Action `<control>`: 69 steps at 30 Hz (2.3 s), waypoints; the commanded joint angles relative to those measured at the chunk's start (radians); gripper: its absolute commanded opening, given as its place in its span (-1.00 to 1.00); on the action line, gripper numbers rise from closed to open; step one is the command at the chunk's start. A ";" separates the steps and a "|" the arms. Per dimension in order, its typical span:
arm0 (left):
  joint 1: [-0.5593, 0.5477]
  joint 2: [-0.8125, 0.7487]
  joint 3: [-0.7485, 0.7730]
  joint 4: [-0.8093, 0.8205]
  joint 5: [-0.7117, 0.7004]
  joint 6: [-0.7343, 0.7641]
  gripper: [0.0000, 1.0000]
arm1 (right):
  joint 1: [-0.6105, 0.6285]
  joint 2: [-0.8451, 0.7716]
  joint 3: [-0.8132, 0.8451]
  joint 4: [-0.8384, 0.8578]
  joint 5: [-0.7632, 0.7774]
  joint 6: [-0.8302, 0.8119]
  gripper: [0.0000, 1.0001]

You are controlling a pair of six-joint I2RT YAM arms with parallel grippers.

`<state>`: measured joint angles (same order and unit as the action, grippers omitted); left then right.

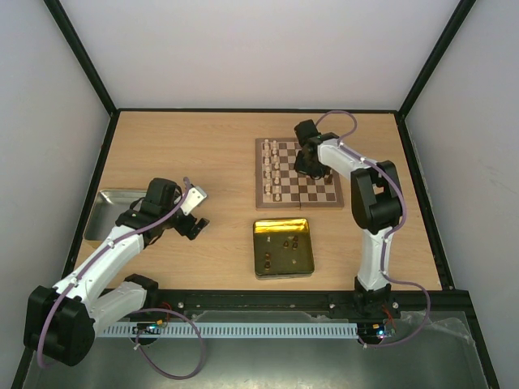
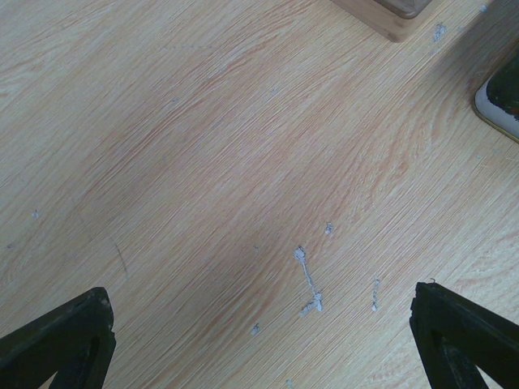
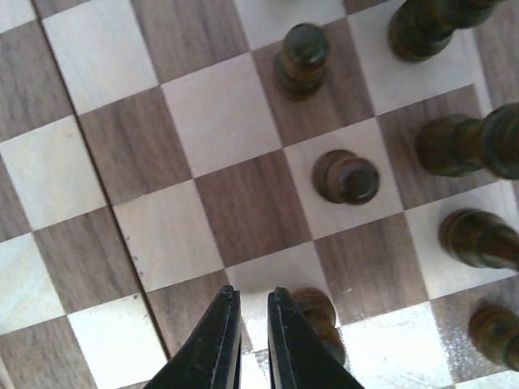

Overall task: Set up the chess pieces on the board
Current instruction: Place the chess piece on the chessboard.

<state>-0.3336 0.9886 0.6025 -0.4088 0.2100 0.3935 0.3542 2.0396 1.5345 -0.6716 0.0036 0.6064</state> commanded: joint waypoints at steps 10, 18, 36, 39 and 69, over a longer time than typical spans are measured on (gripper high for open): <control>-0.006 -0.011 -0.014 0.004 0.008 -0.001 0.98 | -0.027 0.008 0.012 -0.001 0.035 0.006 -0.80; -0.007 -0.014 -0.014 0.005 0.011 0.000 0.99 | -0.031 0.002 -0.002 0.002 0.046 0.006 -0.80; -0.006 -0.016 -0.016 0.002 0.016 0.002 0.99 | -0.038 -0.001 -0.007 -0.003 0.072 0.005 -0.80; -0.007 -0.015 -0.015 0.003 0.016 0.003 0.98 | -0.039 0.002 -0.004 -0.005 0.077 0.006 -0.80; -0.007 -0.012 -0.015 0.003 0.014 0.003 0.98 | -0.030 -0.009 -0.025 0.029 -0.009 -0.011 -0.78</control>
<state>-0.3336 0.9886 0.6025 -0.4091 0.2173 0.3939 0.3153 2.0434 1.5261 -0.6601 0.0196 0.6086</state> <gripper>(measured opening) 0.992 0.106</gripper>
